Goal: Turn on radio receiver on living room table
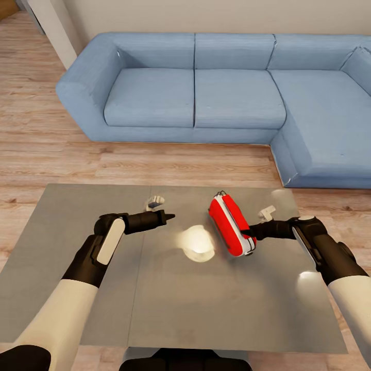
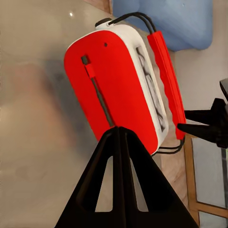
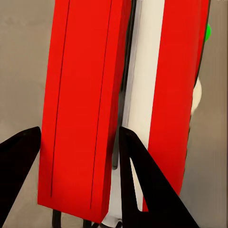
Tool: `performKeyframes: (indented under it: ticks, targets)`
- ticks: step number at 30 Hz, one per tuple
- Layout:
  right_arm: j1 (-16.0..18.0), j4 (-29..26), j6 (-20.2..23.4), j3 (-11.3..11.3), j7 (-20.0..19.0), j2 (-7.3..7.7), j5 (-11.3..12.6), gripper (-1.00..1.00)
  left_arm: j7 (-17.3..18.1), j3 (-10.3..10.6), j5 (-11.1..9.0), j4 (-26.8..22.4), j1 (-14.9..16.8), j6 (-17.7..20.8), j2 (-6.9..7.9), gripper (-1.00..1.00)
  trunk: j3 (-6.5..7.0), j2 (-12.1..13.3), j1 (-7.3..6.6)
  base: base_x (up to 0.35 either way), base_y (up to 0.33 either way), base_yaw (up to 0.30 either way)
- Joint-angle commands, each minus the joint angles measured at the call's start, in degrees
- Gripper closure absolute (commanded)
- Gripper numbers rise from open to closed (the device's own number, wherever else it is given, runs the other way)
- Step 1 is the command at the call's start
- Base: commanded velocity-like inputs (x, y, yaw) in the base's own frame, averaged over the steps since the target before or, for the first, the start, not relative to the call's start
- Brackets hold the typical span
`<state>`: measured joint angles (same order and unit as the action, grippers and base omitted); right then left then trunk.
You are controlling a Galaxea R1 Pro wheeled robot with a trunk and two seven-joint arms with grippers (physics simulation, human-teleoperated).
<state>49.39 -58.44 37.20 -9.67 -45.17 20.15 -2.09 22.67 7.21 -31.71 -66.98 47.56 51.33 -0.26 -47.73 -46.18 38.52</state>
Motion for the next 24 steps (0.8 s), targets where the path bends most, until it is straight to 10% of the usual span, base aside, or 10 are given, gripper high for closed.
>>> performKeyframes:
  ticks: [1, 3, 4, 24]
  targets:
    - [0.01, 0.03, 0.05, 0.0, 0.0, -0.01, 0.48, 1.0, 0.0, 0.0, 0.02, 0.0, 0.0, 0.0, 0.02, 1.0, 0.0, 0.0, 0.0, 0.0, 0.0, 0.0]
    - [0.01, 0.06, -0.06, 0.0, 0.0, 0.03, 0.5, 1.0, 0.0, 0.0, 0.03, 0.0, -0.01, 0.0, 0.04, 1.0, 0.0, 0.0, 0.0, 0.0, 0.0, 0.0]
    - [0.01, 0.07, -0.09, 0.0, 0.0, 0.03, 0.5, -1.0, 0.0, 0.0, 0.02, 0.0, -0.01, 0.0, 0.06, 1.0, 0.0, 0.0, 0.0, 0.0, 0.0, 0.0]
    - [0.01, 0.14, -0.11, 0.0, 0.06, 0.02, 0.35, -1.0, 0.0, 0.0, 0.02, 0.0, -0.01, 0.0, 0.0, 1.0, 0.0, 0.0, 0.0, 0.0, 0.0, 0.0]
